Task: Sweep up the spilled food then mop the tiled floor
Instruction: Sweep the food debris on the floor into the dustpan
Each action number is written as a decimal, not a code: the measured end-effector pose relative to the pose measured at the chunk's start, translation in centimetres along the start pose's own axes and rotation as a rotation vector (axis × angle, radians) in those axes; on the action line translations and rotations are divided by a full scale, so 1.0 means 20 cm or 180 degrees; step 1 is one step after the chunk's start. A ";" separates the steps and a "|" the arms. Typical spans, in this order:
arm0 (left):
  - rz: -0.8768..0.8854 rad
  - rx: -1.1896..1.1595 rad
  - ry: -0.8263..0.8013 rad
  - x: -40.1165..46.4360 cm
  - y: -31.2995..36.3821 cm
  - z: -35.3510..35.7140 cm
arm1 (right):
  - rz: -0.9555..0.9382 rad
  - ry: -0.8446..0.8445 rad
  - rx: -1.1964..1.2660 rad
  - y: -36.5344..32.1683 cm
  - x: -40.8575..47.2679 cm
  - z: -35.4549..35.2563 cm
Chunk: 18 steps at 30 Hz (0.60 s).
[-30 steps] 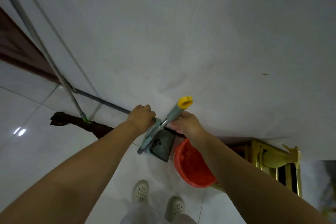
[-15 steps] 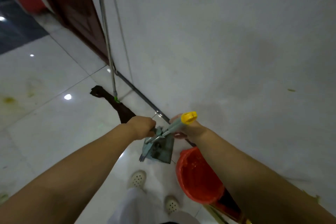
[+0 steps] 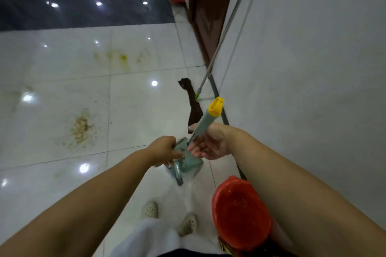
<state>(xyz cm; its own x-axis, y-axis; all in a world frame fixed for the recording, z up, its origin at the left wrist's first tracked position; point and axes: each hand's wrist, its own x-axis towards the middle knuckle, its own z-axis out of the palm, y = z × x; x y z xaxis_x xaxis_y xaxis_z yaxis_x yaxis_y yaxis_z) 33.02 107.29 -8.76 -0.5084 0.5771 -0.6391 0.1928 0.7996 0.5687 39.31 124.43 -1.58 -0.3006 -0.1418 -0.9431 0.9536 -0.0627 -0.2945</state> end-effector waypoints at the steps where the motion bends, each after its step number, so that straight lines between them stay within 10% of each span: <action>1: -0.0115 -0.0206 0.0115 -0.06 -0.04 0.00 | -0.0002 -0.0030 -0.0087 -0.03 0.00 0.06; 18: -0.0746 -0.2615 0.0902 -0.99 -0.90 -0.05 | 0.0037 -0.0407 0.0006 -0.15 0.12 1.35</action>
<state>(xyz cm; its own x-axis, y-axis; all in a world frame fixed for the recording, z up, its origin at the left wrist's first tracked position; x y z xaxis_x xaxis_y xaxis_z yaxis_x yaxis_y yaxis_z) 38.74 81.30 -5.90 -0.6680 0.2648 -0.6955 -0.5475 0.4581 0.7003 35.33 97.57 1.19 -0.2895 -0.2673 -0.9191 0.9570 -0.0623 -0.2833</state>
